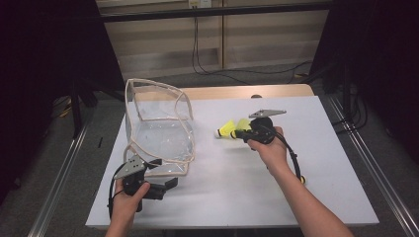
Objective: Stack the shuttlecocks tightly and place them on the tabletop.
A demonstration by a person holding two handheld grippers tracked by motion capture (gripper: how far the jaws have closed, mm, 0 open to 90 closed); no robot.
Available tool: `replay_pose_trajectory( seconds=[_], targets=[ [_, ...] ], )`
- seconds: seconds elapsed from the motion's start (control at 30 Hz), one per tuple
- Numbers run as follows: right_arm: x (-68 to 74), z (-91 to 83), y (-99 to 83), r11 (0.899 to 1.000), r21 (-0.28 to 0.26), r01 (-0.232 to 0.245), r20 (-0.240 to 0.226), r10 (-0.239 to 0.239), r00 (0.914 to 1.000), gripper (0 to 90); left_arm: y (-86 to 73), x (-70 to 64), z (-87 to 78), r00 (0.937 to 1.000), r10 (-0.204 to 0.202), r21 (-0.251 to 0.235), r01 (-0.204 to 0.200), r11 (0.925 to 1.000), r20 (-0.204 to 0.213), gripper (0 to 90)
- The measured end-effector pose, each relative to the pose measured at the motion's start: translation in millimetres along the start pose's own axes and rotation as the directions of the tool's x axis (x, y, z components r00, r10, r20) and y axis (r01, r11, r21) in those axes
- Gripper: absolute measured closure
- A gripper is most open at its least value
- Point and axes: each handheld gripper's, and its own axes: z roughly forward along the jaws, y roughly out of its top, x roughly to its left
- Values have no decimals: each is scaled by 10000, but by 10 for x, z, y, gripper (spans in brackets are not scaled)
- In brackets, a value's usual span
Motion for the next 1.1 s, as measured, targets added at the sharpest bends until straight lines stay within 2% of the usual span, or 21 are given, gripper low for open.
replay_pose_trajectory(
  seconds=[1.1],
  targets=[
    [-104,-5,90,9993,-316,-202,117,205,9997,883,9,1,-14,10000,74,-13,-74,10000,-11,33]
  ],
)
